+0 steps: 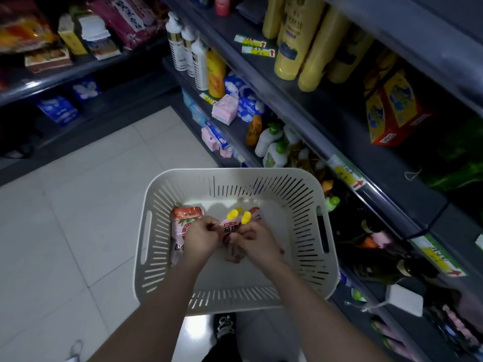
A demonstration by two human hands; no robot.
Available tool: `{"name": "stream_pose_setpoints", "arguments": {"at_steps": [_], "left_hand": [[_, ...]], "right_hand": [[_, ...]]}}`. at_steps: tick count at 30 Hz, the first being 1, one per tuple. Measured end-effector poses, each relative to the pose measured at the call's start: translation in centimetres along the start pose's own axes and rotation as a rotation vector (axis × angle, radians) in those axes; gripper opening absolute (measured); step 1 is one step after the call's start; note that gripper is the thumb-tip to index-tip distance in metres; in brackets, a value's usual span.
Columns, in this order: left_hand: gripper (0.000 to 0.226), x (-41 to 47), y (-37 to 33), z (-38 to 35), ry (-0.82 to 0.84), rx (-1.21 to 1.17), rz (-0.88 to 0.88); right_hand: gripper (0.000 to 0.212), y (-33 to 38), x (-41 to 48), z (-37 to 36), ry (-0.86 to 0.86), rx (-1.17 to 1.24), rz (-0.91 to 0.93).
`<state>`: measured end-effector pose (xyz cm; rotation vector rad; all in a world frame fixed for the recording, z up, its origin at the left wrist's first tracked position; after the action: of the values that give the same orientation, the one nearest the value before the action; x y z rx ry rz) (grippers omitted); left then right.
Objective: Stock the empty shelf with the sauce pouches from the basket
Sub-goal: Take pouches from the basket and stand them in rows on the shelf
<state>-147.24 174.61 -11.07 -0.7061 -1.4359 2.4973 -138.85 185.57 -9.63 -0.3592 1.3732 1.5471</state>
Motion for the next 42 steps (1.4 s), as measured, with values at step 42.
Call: {"name": "stream_pose_setpoints", "arguments": {"at_steps": [42], "left_hand": [[0.021, -11.1, -18.3, 5.6, -0.197, -0.374, -0.411]], "right_hand": [[0.02, 4.1, -18.2, 17.5, -0.538, 0.168, 0.655]]}}
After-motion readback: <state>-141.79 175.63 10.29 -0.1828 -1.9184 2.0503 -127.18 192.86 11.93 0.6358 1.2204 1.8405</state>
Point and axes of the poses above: each hand's wrist, its own x-axis towards the middle knuckle, its own z-axis out of the back of the hand, y = z × x, the point moved 2 cm from there along x, towards the middle knuckle, and after that the axes turned 14 degrees about -z, right-handed, at the moved point
